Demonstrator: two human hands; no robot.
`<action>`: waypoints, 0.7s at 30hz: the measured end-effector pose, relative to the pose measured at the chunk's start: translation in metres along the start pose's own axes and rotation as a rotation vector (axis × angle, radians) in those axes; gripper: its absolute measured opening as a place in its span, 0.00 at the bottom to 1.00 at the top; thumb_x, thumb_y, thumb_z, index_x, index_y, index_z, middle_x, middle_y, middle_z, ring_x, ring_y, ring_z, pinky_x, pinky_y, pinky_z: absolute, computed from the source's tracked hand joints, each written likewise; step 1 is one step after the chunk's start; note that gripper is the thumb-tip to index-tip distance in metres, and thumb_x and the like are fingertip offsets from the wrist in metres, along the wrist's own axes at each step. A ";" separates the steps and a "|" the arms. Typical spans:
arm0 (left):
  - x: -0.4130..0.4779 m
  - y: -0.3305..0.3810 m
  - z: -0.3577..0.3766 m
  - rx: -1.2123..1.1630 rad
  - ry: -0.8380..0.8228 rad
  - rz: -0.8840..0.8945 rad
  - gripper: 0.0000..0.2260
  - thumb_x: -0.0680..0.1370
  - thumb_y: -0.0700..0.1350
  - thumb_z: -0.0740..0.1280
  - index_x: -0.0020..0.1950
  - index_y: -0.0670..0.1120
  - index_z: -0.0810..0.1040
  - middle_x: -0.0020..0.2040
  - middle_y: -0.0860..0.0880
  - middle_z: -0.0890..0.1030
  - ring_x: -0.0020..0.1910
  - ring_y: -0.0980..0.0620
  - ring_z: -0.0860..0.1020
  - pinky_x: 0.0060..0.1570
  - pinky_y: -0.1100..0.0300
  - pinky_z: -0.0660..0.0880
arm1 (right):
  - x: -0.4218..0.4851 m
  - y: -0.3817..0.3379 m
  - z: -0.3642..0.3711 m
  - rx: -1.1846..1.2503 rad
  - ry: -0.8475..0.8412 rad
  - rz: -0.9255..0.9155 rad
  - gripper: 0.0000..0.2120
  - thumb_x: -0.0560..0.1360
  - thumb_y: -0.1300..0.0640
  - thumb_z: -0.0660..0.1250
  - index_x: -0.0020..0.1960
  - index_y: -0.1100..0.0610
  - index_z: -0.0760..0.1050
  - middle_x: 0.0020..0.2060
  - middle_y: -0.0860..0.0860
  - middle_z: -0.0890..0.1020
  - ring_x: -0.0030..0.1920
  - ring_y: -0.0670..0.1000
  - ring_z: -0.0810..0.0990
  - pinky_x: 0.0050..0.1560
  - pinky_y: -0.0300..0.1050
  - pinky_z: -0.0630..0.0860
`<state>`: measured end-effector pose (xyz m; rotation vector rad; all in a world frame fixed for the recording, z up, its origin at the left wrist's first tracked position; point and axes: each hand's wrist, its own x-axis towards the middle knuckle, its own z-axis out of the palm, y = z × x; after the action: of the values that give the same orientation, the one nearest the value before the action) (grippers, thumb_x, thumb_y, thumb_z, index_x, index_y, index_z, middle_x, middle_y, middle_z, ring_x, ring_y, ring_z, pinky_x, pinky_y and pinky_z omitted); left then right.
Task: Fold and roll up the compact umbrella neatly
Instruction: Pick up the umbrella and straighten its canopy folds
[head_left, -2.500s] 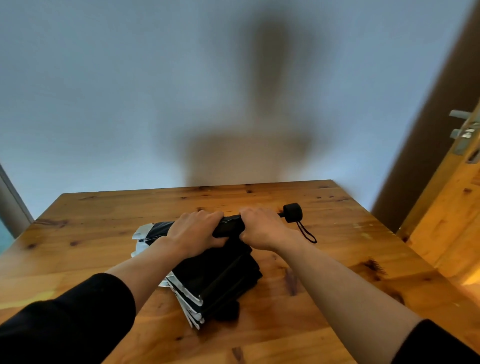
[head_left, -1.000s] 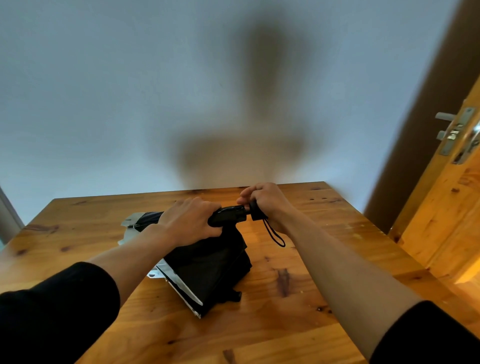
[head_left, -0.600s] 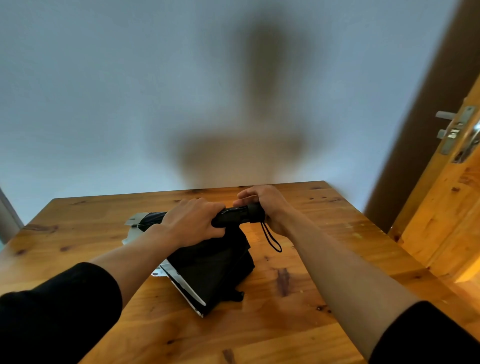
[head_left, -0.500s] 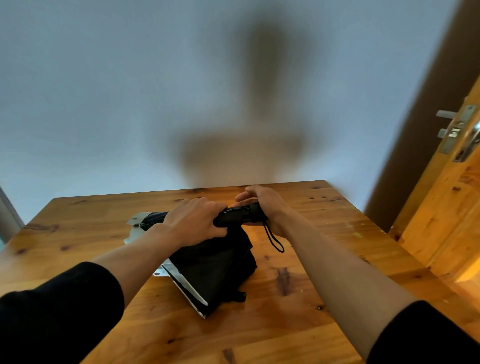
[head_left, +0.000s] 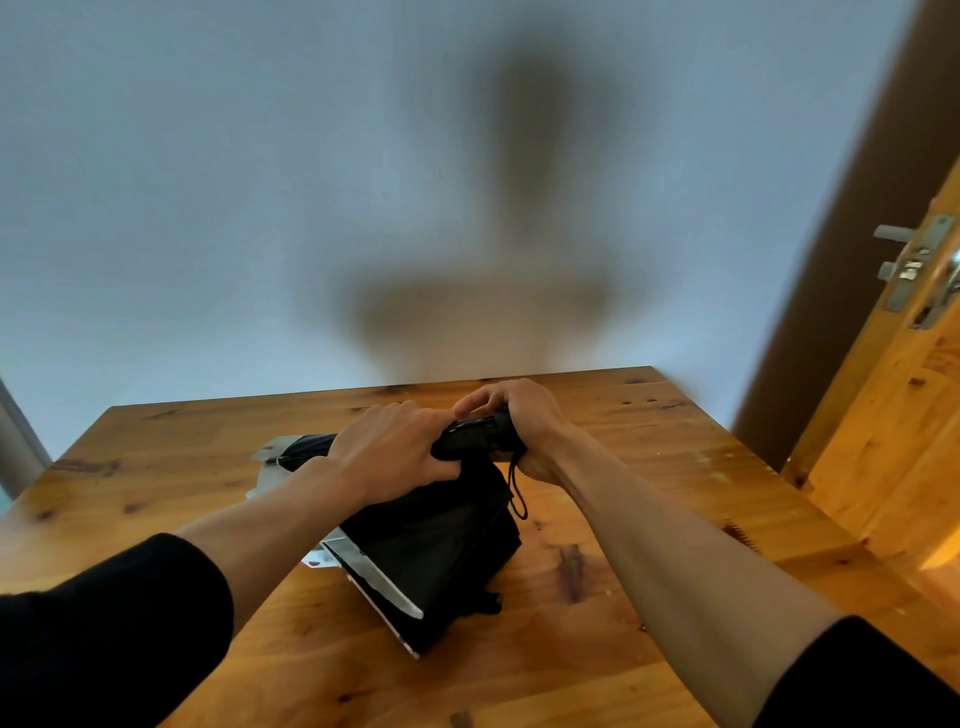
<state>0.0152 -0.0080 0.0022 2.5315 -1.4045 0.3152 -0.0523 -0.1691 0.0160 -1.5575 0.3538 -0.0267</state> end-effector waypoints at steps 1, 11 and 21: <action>0.001 0.001 0.000 0.000 0.003 0.004 0.11 0.75 0.60 0.64 0.54 0.57 0.77 0.36 0.54 0.80 0.34 0.53 0.77 0.31 0.62 0.70 | 0.000 0.000 0.000 -0.002 0.000 0.001 0.15 0.74 0.62 0.55 0.44 0.61 0.81 0.51 0.63 0.80 0.48 0.58 0.80 0.45 0.49 0.80; -0.005 -0.005 0.000 -0.080 0.069 -0.100 0.08 0.72 0.57 0.69 0.41 0.56 0.73 0.35 0.56 0.76 0.35 0.53 0.76 0.31 0.64 0.66 | 0.005 -0.002 0.013 -0.043 0.208 -0.105 0.18 0.81 0.49 0.55 0.47 0.58 0.79 0.47 0.57 0.84 0.47 0.55 0.79 0.48 0.50 0.74; 0.016 -0.003 -0.028 -1.090 0.468 -0.612 0.13 0.69 0.49 0.78 0.51 0.49 0.82 0.46 0.49 0.85 0.46 0.50 0.84 0.51 0.53 0.80 | 0.016 -0.021 0.010 -0.507 0.299 -0.339 0.38 0.68 0.37 0.69 0.72 0.50 0.64 0.64 0.53 0.70 0.64 0.57 0.70 0.64 0.59 0.74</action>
<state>0.0233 -0.0107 0.0335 1.6576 -0.3631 -0.0062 -0.0306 -0.1632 0.0325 -2.1105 0.3414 -0.4685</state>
